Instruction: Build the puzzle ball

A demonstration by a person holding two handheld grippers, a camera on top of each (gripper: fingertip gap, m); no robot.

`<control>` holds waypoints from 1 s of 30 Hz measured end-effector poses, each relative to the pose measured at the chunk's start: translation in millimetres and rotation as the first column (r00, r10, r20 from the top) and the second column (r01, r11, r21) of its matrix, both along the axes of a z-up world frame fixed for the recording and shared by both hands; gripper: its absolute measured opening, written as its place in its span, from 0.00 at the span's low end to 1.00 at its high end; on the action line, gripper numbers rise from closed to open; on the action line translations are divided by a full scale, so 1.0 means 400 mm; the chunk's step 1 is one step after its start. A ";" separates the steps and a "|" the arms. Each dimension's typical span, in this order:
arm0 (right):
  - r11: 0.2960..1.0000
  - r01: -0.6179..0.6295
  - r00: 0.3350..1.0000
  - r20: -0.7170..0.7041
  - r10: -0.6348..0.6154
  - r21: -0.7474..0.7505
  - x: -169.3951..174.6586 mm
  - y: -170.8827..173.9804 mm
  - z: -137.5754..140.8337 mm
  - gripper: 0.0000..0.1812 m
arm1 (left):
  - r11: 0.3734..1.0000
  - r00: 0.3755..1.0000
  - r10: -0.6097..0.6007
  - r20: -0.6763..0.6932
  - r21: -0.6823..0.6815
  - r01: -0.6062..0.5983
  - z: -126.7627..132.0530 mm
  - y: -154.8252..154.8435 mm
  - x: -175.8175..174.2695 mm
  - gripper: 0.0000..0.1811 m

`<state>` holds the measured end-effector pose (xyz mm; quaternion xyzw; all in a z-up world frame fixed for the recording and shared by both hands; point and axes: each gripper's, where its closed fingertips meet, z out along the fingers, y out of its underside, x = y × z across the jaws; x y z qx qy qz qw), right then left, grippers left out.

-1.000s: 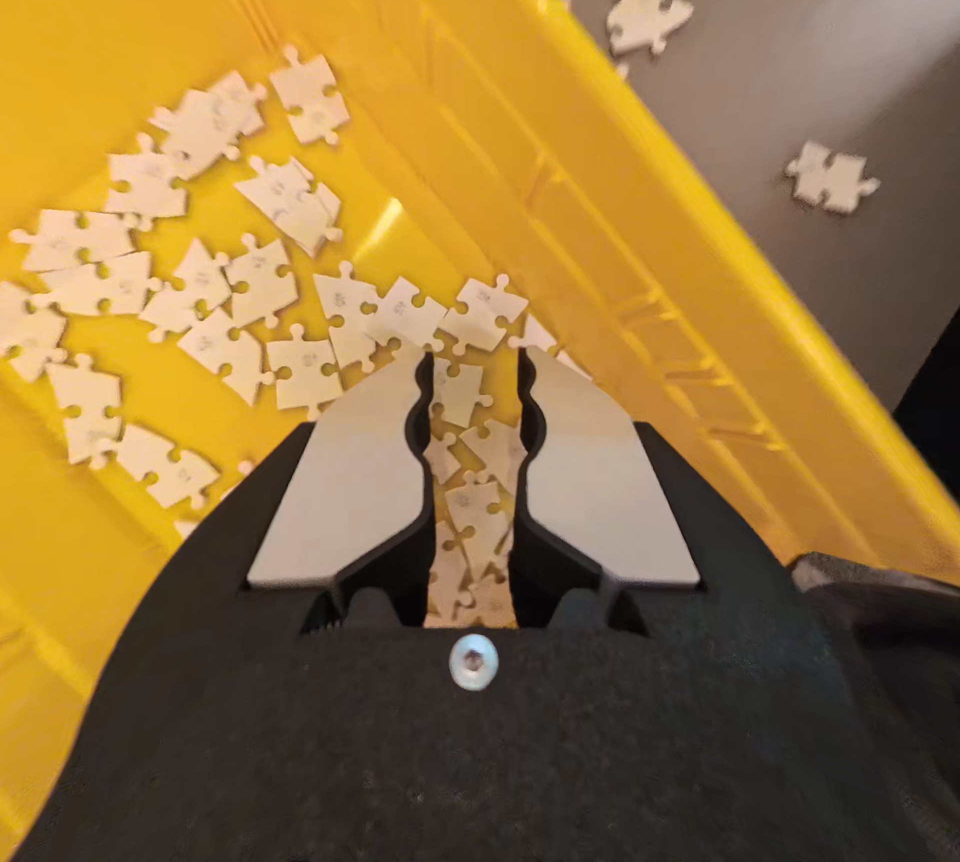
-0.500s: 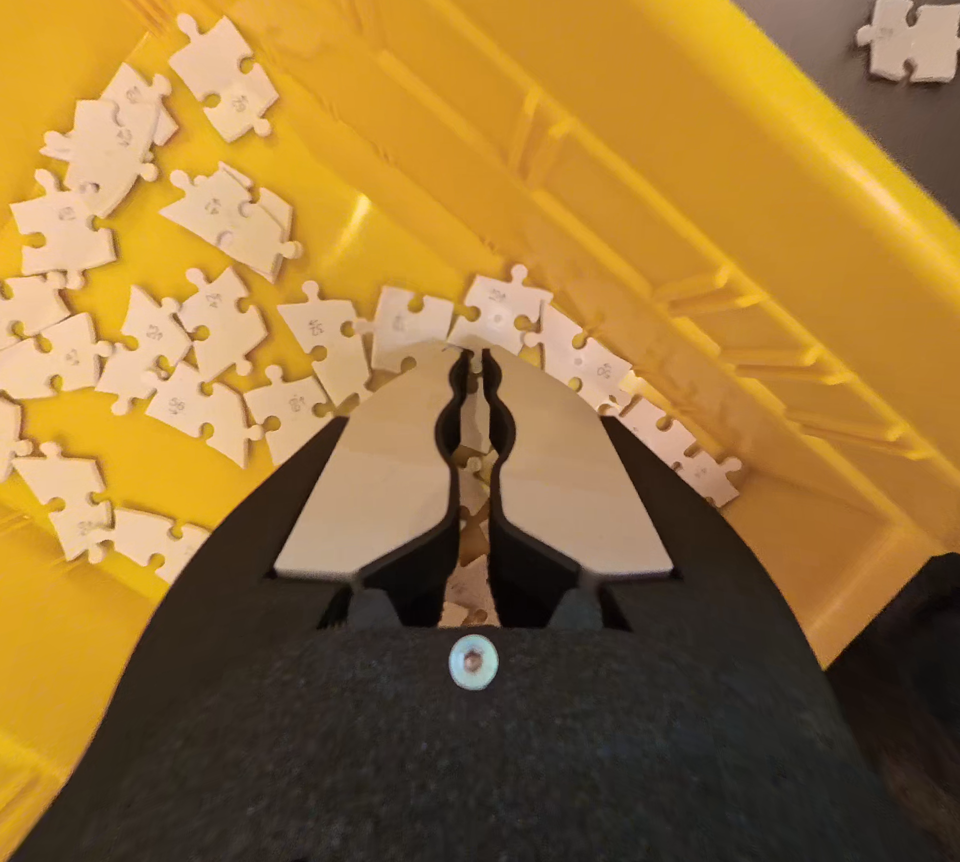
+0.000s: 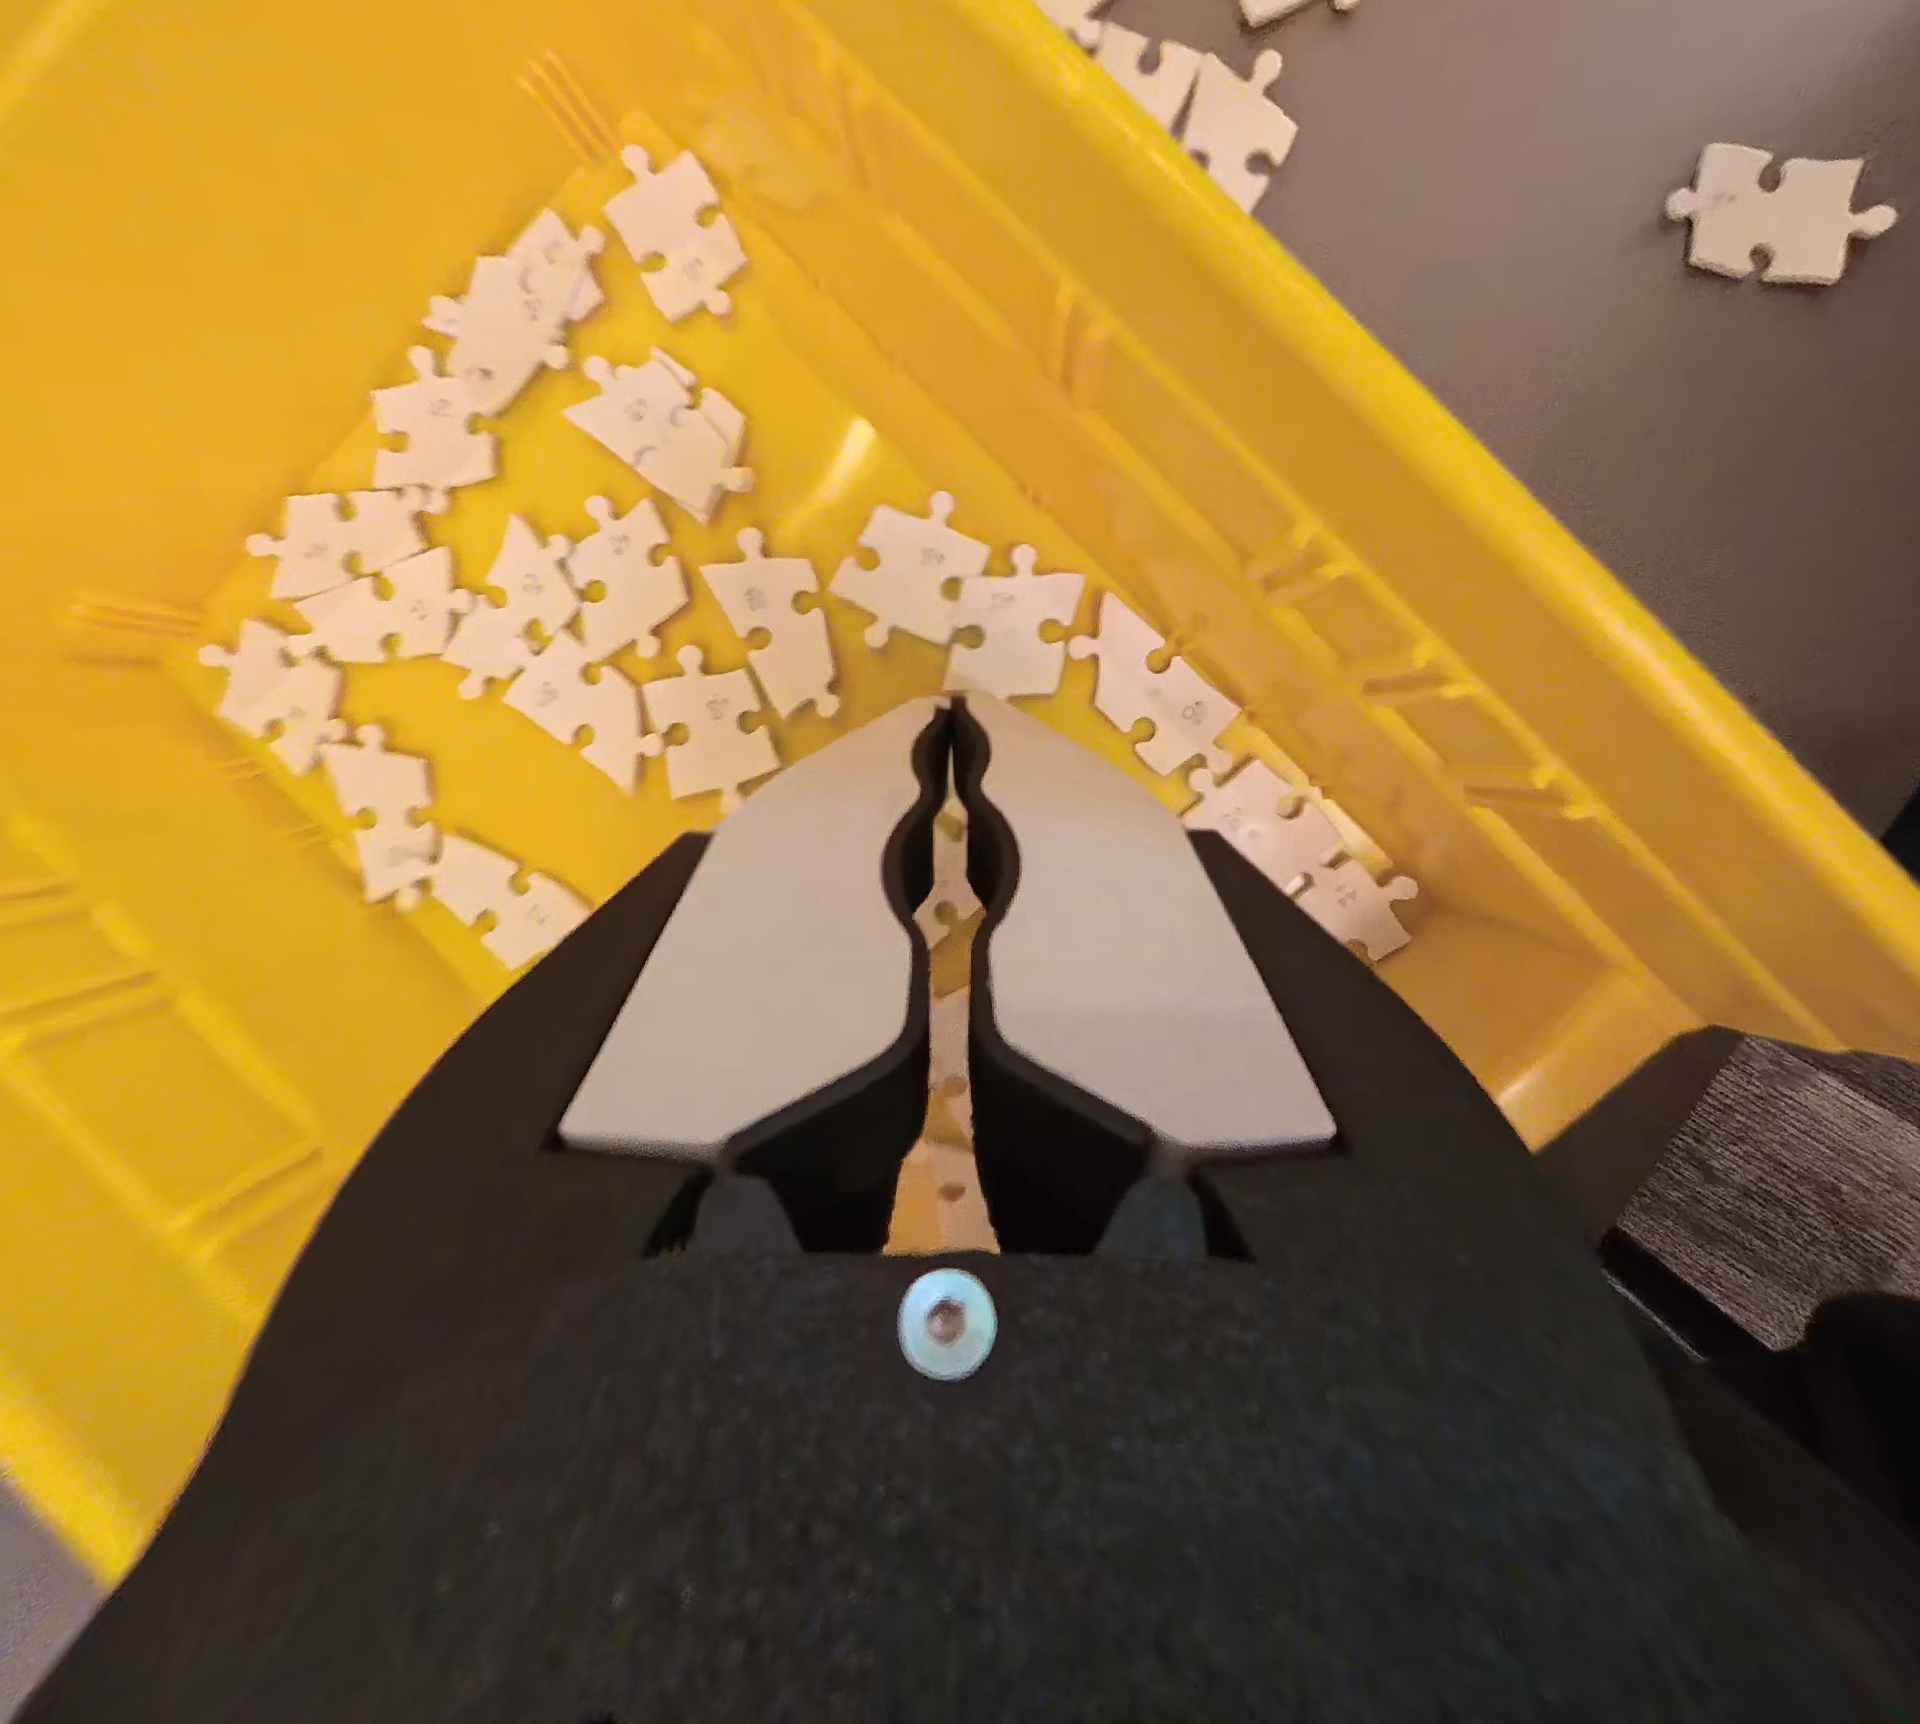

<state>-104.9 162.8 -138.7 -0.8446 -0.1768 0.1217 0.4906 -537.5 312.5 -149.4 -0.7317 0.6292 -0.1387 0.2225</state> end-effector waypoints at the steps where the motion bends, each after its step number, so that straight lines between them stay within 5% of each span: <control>1: 1.000 -0.008 1.000 0.002 0.008 0.008 -0.002 -0.002 0.003 0.13 | 1.000 1.000 0.012 -0.004 0.020 -0.012 0.013 0.002 -0.004 0.00; 15: 0.997 -0.077 0.997 0.025 0.077 0.019 -0.010 -0.063 -0.011 0.13 | 0.998 0.994 -0.049 -0.097 0.024 0.052 -0.083 -0.021 0.008 0.12; 30: 0.997 -0.071 0.997 0.001 0.071 0.005 -0.029 -0.042 -0.009 0.13 | 0.994 0.991 -0.106 -0.087 -0.001 0.106 -0.104 -0.022 0.017 0.00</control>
